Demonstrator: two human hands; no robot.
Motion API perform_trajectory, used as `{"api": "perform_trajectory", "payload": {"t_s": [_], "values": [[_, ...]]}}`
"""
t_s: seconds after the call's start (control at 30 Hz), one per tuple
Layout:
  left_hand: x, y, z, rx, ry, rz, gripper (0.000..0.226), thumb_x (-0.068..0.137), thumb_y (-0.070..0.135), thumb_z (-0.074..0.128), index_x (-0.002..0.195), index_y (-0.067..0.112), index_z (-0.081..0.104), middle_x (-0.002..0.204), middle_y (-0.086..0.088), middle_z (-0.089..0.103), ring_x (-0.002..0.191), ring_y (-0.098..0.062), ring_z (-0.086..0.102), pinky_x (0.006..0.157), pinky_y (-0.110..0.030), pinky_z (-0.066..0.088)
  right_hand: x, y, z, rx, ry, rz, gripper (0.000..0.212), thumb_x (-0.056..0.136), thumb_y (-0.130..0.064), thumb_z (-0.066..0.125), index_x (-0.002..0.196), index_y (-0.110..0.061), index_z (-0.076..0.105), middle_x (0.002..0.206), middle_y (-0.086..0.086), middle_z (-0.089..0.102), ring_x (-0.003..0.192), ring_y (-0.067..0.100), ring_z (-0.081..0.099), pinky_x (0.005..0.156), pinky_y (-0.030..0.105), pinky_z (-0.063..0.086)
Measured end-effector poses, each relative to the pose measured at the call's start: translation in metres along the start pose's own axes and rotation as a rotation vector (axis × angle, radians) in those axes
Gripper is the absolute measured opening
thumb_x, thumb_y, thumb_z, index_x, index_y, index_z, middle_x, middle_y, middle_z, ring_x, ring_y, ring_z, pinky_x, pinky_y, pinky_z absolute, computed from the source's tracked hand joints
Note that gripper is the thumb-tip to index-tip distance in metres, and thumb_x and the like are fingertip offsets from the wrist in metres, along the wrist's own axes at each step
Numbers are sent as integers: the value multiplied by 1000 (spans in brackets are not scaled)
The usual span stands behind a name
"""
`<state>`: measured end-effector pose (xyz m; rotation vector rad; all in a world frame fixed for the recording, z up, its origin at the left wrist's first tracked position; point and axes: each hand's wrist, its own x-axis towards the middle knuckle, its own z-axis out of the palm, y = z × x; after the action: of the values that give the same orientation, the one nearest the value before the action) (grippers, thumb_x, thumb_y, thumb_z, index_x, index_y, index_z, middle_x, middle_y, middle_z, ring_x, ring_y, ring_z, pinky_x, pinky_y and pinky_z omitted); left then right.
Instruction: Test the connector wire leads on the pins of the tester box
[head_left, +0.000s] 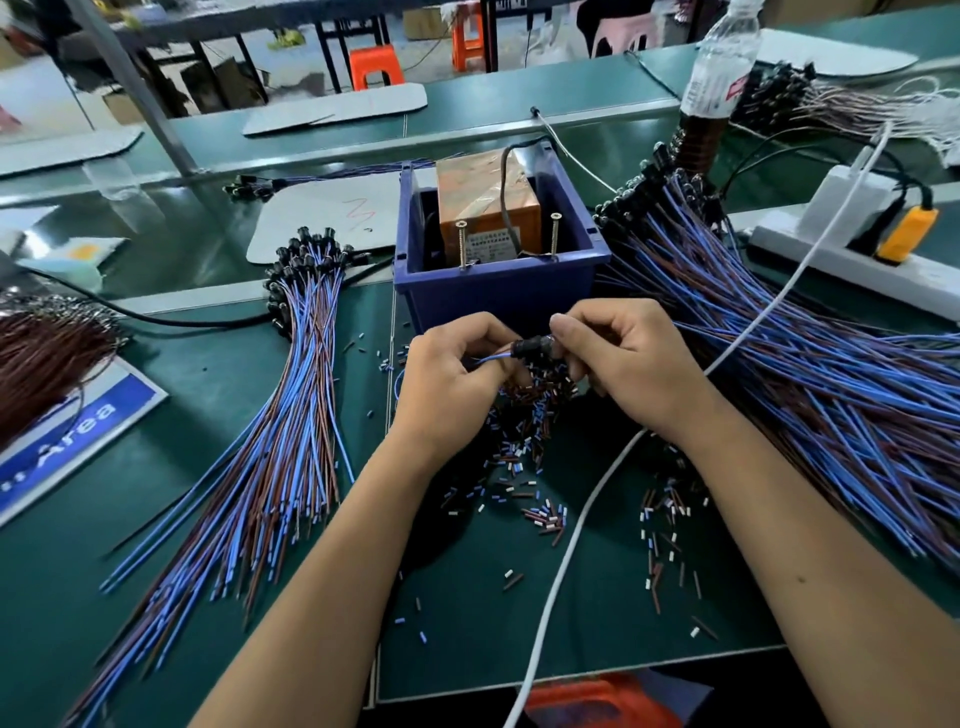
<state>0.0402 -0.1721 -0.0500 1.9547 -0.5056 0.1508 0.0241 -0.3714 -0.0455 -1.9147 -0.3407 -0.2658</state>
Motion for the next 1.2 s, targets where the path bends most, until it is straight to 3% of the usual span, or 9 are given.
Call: {"api": "perform_trajectory", "payload": {"t_s": [0.13,0.27,0.4,0.47,0.57,0.67,0.8,1.0,1.2], "values": [[2,-4,-4,-125,80,-67,12,87,10,67,78,19,69,67,2,73,68,-17,65,71,-33,49,3,6,-9,156,169,70,34,106,-30,61,77,-13,70,56,0,59,47,13,46,47,27,38],[1,1,-2,-309,100,-128,12,93,10,67,81,12,70,69,-4,75,53,0,58,57,-11,44,2,6,-7,95,212,103,15,98,-28,73,86,-19,76,61,-7,65,53,3,54,51,16,42],[-4,8,4,-634,56,-238,11,96,15,67,88,11,73,82,-15,77,62,-14,69,64,-28,55,-3,-4,16,260,256,83,9,96,-21,75,90,-15,79,68,-4,68,55,6,54,49,23,42],[-4,11,7,-713,47,-240,9,99,8,63,95,1,67,78,-13,76,52,-9,66,53,-20,52,-6,-10,26,427,255,103,5,95,-16,75,94,-14,79,74,0,73,59,11,58,46,24,42],[-4,15,11,-657,29,-191,11,100,5,60,93,-2,64,68,-3,74,38,2,48,40,-10,36,-7,-16,32,518,249,134,2,94,-11,76,94,-11,78,77,3,76,61,10,68,45,21,42],[-5,17,13,-637,17,-128,16,100,-1,59,84,-2,64,68,-6,73,40,1,55,44,-7,41,-7,-17,28,526,272,134,5,94,-9,74,93,-5,77,74,6,75,57,12,67,47,20,43],[-4,16,13,-461,26,-80,18,97,-2,63,81,4,67,68,-5,71,45,2,56,50,-5,41,-8,-17,26,529,270,119,10,96,-2,69,86,-2,73,59,-6,68,45,3,57,46,17,41],[-4,9,13,-286,38,-16,11,94,1,66,86,7,71,71,-5,73,70,-15,68,72,-30,56,-8,-20,26,569,284,182,20,96,3,66,78,-6,69,52,-8,58,39,2,44,40,19,34],[-4,12,14,-234,44,16,15,90,-3,65,85,9,71,71,-1,73,69,-13,69,70,-31,55,-7,-22,28,631,313,227,22,94,0,67,75,-9,70,55,-1,52,41,6,36,40,21,31]]}}
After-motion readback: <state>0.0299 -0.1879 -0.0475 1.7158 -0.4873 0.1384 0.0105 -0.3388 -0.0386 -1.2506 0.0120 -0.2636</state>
